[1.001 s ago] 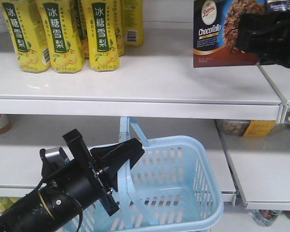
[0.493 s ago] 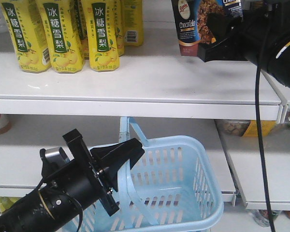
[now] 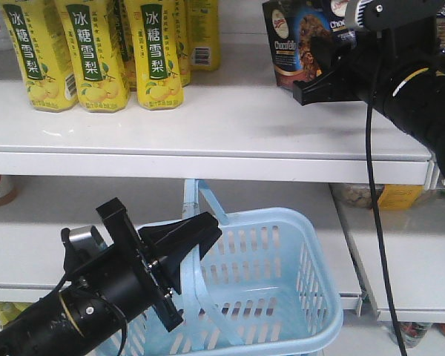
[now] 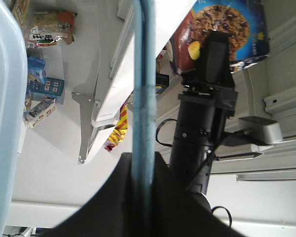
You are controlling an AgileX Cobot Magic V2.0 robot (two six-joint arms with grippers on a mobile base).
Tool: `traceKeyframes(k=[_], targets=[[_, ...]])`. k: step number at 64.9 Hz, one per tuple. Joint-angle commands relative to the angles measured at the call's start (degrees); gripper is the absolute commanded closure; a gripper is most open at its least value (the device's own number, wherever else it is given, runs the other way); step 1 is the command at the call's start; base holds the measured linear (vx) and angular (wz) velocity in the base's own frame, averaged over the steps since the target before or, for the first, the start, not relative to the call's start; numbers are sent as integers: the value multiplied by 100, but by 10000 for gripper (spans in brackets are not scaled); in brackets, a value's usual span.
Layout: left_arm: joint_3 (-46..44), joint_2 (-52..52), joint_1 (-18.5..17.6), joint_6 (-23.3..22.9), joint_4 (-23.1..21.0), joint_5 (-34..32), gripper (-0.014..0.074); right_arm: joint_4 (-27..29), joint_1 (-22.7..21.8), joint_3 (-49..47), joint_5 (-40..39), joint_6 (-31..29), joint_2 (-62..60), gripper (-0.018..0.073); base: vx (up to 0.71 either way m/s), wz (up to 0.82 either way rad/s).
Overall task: Left arm holds basket, right arm returns cookies
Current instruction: 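Place the cookie box on the upper shelf beside the bottles, release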
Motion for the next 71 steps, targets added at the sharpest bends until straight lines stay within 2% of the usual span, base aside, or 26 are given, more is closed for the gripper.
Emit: traceKeyframes(k=[1,22,36,46,59,71], targets=[[-166,-199,-36,42,-108,-1710,599,-5,-158,-191,-358,25,-90,566,0,0],[-166,-199,-36,42,-108,-1710,599,-31,-196,412,-536,27,-72,566,0,0],[-166,-199,-36,42,-108,-1710,599,-35,-196,458,-704,32,-72,538,0,0],[-166,-199,-36,42,-108,-1710,599,-35,-185,458,-909,57,-90,420,0,0],[-166,-199,-36,42,-108,-1710,599,-29,-185,458,-928,104,-207,188,0,0],[-166,-199,-36,42,-108,-1710,599,-29,-185,458,-882,507,-390,87,0,0]])
